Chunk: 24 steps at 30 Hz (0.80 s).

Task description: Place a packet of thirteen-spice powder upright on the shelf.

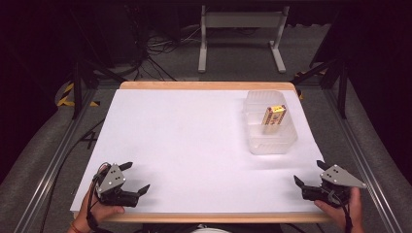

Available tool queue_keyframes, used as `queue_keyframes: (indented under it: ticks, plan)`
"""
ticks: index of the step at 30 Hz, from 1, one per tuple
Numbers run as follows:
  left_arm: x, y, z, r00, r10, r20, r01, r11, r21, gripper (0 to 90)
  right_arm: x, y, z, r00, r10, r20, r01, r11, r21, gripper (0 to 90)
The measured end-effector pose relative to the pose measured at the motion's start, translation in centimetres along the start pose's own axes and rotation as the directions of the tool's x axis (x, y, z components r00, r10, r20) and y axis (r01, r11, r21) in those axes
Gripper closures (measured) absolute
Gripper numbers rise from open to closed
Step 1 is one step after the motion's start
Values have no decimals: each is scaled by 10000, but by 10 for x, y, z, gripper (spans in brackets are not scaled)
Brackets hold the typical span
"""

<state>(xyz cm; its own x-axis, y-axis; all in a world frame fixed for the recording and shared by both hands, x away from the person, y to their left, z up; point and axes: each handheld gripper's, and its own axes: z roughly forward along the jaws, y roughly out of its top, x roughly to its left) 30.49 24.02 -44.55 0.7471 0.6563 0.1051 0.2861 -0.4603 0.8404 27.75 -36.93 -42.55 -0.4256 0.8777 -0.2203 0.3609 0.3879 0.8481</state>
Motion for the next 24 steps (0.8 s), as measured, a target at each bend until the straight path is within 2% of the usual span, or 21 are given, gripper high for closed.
queue_keyframes:
  ticks: [4, 24]
  plan:
    - [0, 1, 1, 10000, -2, 8, 2, 10000, 37, 60, 3, 0, 2, 9997, -229, 32, 229, 9997, 83, 86]
    - [1, 4, 4, 10000, -3, 10, 3, 10000, 59, 60, 7, 4, 0, 9997, -229, -58, 229, 9997, -44, 89]
